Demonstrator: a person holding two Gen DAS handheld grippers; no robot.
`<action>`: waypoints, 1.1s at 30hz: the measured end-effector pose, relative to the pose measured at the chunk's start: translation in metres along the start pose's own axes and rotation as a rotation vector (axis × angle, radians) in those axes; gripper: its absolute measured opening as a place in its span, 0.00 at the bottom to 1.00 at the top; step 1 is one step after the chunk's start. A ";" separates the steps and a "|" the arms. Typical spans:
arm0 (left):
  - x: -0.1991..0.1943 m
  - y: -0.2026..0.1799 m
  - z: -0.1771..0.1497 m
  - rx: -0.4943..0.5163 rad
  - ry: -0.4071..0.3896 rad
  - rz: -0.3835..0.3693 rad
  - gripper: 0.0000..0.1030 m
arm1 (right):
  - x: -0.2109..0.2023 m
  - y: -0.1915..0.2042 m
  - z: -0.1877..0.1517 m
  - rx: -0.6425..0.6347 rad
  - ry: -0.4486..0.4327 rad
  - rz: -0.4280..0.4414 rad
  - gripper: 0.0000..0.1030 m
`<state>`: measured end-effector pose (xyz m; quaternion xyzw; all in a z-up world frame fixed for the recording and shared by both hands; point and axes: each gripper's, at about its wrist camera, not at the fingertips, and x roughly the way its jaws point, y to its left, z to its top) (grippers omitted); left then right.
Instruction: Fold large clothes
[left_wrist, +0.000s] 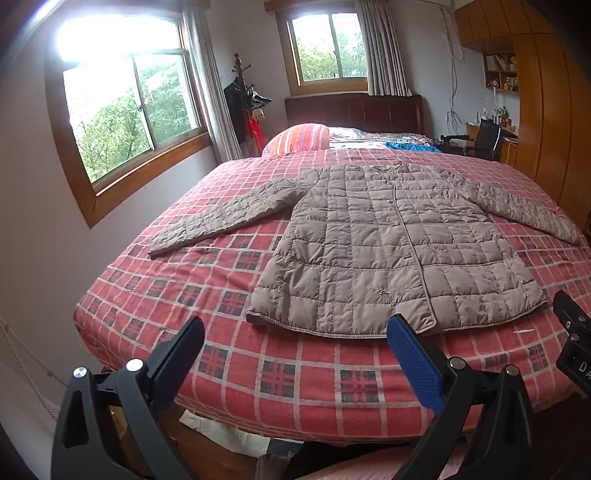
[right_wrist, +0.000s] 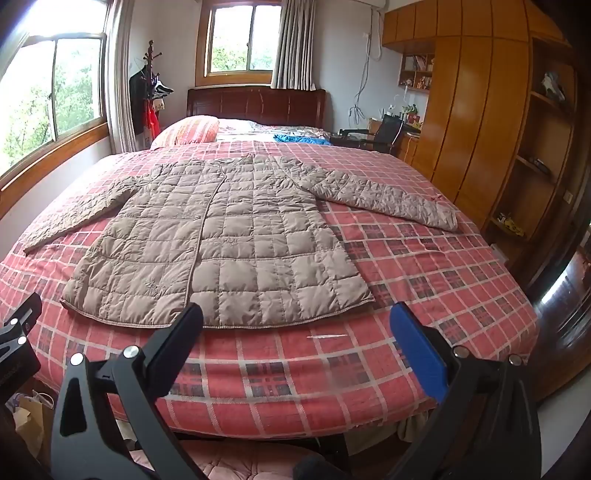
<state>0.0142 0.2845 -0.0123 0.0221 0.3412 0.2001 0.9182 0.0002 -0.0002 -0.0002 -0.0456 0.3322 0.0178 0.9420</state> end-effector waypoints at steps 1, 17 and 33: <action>0.000 0.000 0.000 0.001 -0.006 0.004 0.96 | 0.000 0.000 0.000 -0.001 -0.001 -0.002 0.97; 0.000 0.000 0.001 0.001 -0.001 0.003 0.96 | -0.003 0.000 -0.001 0.001 0.000 -0.004 0.97; 0.002 0.000 0.001 0.001 -0.001 0.001 0.96 | 0.001 0.006 0.002 -0.002 0.002 -0.002 0.97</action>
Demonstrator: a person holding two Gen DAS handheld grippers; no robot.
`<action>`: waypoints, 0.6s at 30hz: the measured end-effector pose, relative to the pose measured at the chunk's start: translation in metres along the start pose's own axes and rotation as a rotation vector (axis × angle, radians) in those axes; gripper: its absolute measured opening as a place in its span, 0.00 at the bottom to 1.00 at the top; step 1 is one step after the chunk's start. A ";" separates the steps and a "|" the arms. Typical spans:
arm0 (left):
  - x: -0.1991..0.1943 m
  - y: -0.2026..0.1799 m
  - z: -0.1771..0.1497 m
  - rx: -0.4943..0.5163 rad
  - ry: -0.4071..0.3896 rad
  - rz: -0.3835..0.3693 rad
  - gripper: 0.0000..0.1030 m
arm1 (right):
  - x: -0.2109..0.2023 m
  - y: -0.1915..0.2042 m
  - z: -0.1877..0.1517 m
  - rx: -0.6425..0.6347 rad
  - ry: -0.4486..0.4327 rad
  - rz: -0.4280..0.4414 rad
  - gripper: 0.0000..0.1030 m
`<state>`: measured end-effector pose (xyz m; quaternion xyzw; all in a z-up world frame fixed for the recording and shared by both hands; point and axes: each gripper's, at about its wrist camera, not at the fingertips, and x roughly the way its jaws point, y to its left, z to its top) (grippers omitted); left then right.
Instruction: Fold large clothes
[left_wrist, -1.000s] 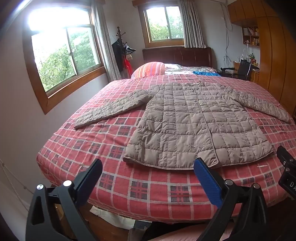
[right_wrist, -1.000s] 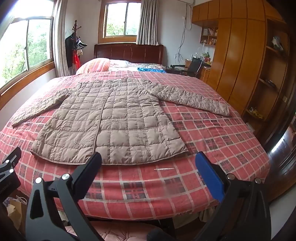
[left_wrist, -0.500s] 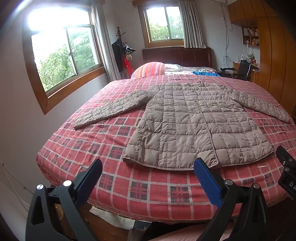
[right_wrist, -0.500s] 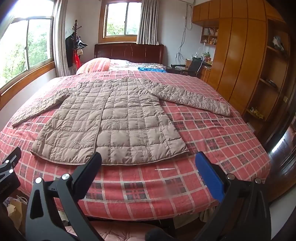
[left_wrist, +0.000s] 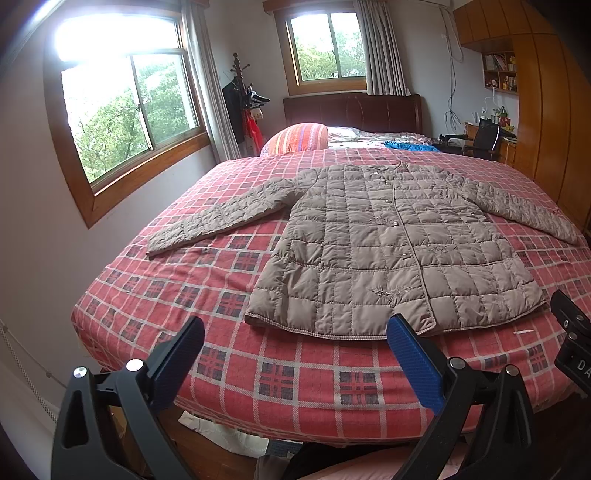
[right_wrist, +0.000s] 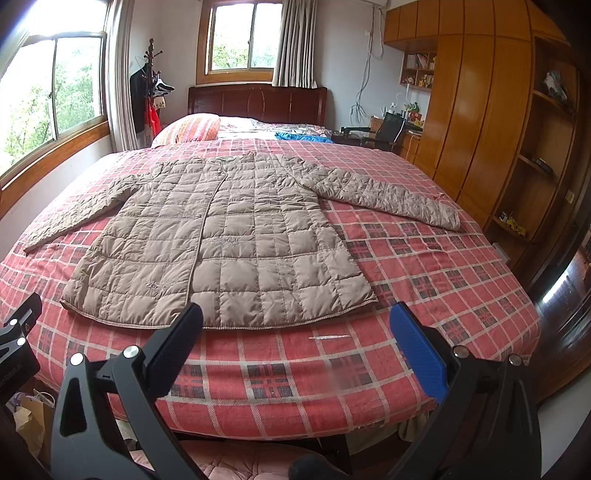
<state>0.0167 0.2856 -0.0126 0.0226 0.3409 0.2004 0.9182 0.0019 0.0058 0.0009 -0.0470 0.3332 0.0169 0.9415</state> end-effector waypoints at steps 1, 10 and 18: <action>0.000 0.000 0.000 0.000 0.000 0.000 0.96 | 0.000 0.001 0.000 0.000 0.001 0.001 0.97; 0.001 0.001 0.000 -0.001 0.003 -0.001 0.96 | 0.006 -0.002 -0.001 -0.001 0.009 0.005 0.97; 0.004 0.000 0.000 -0.002 0.004 -0.001 0.96 | 0.008 -0.001 -0.001 -0.003 0.011 0.005 0.97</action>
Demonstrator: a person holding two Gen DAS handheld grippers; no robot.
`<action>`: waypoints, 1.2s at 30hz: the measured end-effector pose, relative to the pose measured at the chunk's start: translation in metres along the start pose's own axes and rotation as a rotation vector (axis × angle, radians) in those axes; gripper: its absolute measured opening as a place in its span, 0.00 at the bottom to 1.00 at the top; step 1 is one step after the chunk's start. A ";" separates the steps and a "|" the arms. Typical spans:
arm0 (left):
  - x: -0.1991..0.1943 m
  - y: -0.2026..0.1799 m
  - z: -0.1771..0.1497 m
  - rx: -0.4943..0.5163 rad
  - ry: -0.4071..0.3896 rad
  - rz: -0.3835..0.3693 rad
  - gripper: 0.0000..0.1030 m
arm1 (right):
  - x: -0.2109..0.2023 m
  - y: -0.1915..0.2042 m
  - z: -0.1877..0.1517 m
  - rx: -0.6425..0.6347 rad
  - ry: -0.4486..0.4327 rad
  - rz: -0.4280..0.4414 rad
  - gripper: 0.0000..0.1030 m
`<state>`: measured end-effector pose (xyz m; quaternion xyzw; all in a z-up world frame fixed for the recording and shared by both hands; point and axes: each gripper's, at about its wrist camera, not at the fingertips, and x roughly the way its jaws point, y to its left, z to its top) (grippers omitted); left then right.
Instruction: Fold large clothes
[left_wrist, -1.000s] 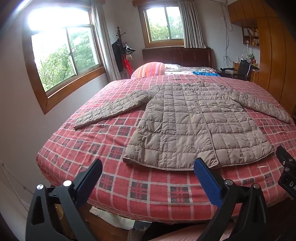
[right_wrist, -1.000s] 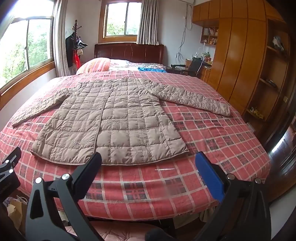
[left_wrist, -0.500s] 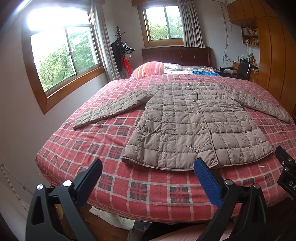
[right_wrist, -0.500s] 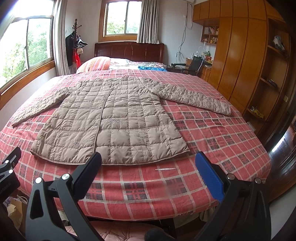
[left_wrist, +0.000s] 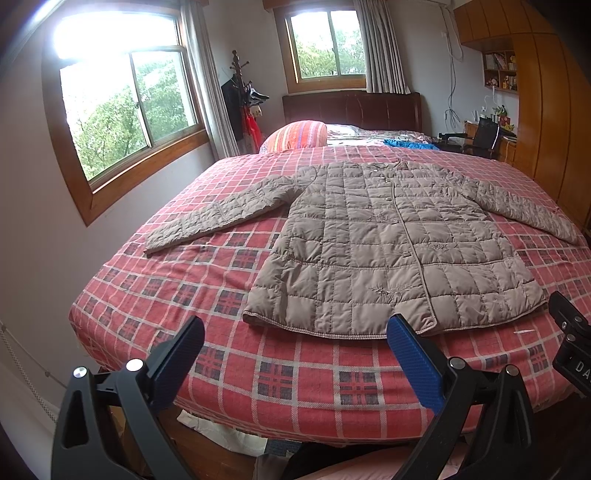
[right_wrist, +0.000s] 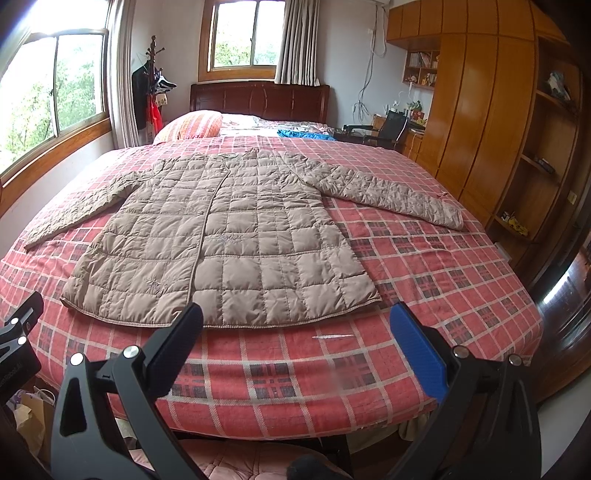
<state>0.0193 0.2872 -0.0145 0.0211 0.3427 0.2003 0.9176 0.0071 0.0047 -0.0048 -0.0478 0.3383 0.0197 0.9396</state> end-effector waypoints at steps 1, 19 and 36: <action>0.000 0.000 0.000 0.000 0.000 0.000 0.96 | 0.000 0.000 0.000 0.000 0.000 0.000 0.97; 0.001 0.000 0.000 0.000 0.003 -0.002 0.96 | 0.002 0.004 0.001 -0.004 0.004 0.002 0.97; 0.006 0.000 0.001 -0.002 0.010 -0.004 0.96 | 0.003 0.006 0.000 -0.005 0.007 0.002 0.97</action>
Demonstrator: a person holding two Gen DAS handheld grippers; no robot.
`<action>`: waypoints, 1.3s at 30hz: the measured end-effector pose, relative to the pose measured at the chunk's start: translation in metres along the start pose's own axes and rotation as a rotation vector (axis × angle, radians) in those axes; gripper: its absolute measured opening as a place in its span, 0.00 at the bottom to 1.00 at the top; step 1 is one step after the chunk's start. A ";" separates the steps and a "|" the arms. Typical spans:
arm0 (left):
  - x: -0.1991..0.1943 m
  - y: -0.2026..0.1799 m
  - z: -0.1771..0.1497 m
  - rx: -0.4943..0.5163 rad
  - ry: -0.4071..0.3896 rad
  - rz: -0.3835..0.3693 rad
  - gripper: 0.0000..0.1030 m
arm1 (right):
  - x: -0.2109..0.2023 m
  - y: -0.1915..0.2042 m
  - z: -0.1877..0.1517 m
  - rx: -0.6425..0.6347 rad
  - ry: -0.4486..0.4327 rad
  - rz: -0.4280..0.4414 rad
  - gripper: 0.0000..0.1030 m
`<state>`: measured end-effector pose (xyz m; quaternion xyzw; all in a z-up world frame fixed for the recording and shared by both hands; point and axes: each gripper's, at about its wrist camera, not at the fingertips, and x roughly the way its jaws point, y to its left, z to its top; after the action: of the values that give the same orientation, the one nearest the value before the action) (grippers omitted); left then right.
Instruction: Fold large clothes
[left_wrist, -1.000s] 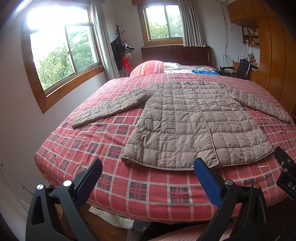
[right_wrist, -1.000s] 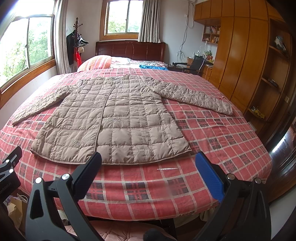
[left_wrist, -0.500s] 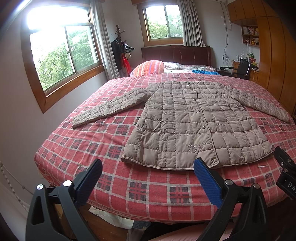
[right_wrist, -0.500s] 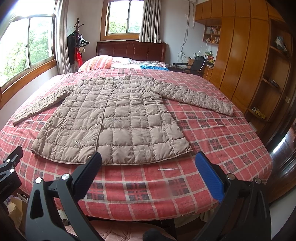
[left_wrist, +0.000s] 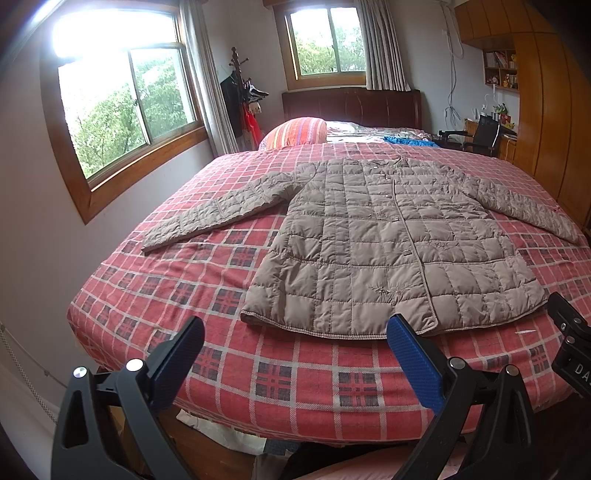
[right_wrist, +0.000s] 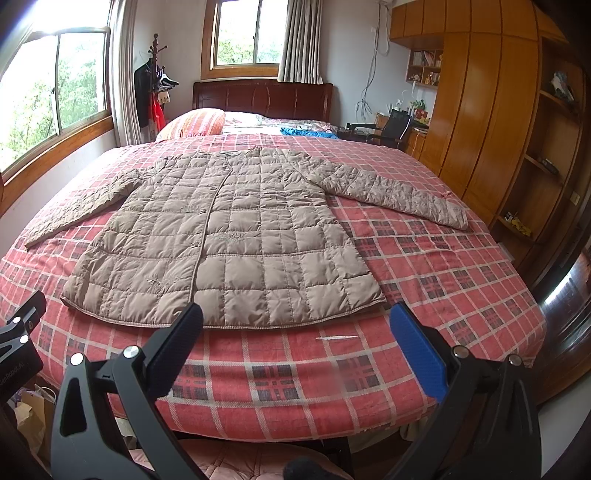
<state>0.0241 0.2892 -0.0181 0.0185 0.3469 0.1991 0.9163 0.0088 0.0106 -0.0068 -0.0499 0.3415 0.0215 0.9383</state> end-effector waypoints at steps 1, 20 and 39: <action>0.000 0.000 0.000 0.000 0.000 0.000 0.96 | 0.000 0.000 0.000 0.000 0.000 0.000 0.97; 0.065 -0.015 0.035 -0.032 0.135 -0.152 0.96 | 0.064 -0.014 0.007 0.022 0.198 0.129 0.97; 0.207 -0.215 0.215 0.129 0.200 -0.405 0.96 | 0.214 -0.287 0.134 0.282 0.190 -0.135 0.97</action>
<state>0.3782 0.1922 -0.0222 -0.0129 0.4447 -0.0103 0.8955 0.2793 -0.2588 -0.0194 0.0573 0.4240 -0.0946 0.8989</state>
